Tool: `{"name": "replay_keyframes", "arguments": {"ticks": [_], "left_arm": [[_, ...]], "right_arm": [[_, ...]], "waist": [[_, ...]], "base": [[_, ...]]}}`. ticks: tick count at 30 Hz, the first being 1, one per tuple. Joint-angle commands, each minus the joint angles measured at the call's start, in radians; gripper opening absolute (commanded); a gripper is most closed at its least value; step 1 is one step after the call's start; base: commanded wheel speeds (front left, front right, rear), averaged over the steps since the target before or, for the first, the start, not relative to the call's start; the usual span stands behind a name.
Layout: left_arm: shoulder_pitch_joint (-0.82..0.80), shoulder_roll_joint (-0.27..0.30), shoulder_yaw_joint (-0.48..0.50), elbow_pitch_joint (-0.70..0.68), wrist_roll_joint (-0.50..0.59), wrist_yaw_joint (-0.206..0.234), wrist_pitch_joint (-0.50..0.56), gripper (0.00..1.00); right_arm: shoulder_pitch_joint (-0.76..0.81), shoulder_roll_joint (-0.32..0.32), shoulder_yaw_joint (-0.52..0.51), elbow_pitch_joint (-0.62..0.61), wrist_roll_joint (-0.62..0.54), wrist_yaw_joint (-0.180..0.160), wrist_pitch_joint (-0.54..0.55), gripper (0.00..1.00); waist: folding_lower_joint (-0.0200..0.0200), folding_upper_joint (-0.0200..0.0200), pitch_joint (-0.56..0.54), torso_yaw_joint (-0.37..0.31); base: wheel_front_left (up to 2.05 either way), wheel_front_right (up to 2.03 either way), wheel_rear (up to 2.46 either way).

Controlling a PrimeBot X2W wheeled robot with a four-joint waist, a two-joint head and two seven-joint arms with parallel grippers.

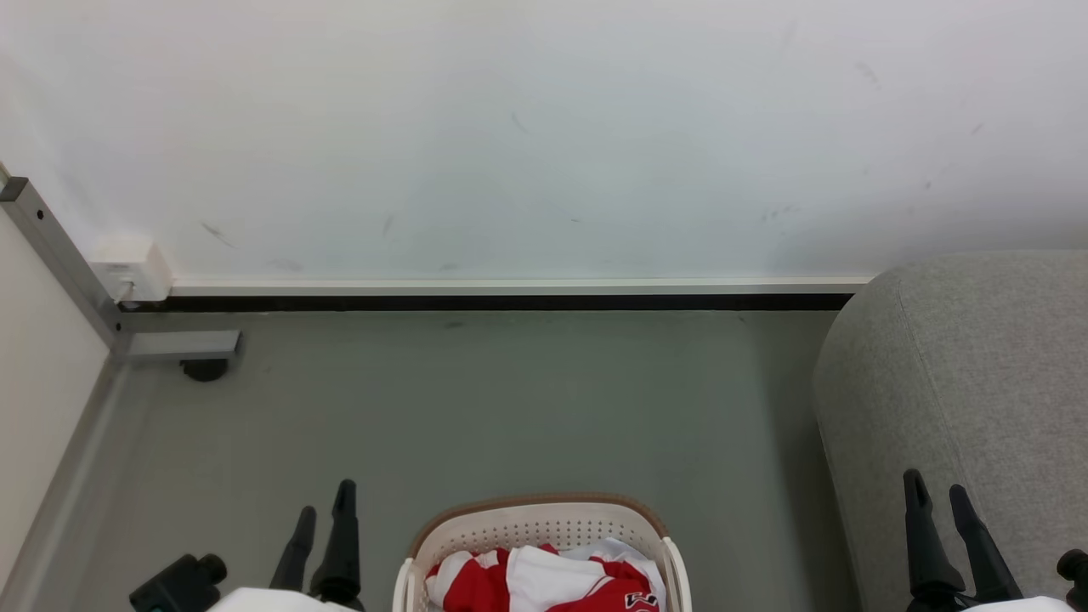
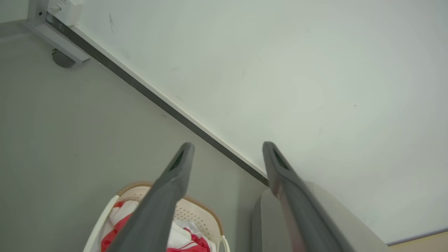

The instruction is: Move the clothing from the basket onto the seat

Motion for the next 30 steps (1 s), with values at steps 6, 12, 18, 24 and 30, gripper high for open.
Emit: {"name": "replay_keyframes", "arguments": {"ticks": [6, 12, 18, 24, 30], "left_arm": [[0.003, 0.009, -0.01, -0.021, 0.11, 0.006, -0.026, 1.0], [0.01, 0.01, -0.021, -0.027, 0.196, 0.015, -0.043, 1.0], [0.018, 0.01, -0.025, -0.028, 0.274, 0.023, -0.059, 1.0], [0.024, 0.011, -0.023, -0.028, 0.343, 0.025, -0.075, 1.0], [0.028, 0.011, -0.023, -0.029, 0.407, 0.031, -0.09, 1.0]], "right_arm": [[0.004, -0.015, 0.008, -0.026, -0.097, -0.001, -0.026, 1.0], [0.011, -0.019, 0.013, -0.033, -0.165, -0.001, -0.043, 1.0], [0.016, -0.019, 0.013, -0.04, -0.225, -0.001, -0.058, 1.0], [0.026, -0.02, 0.007, -0.042, -0.279, -0.001, -0.074, 1.0], [0.038, -0.02, 0.0, -0.037, -0.33, -0.001, -0.09, 1.0]], "waist": [[0.0, 0.0, 0.0, 0.001], [0.0, 0.0, -0.001, 0.003], [0.0, 0.0, -0.003, 0.005], [0.0, 0.0, -0.005, 0.006], [0.0, 0.0, -0.006, 0.006]], "base": [[0.0, 0.0, 0.0], [0.0, 0.0, 0.0], [0.0, 0.0, 0.0], [0.0, 0.0, 0.0], [0.0, 0.0, 0.0]]}}
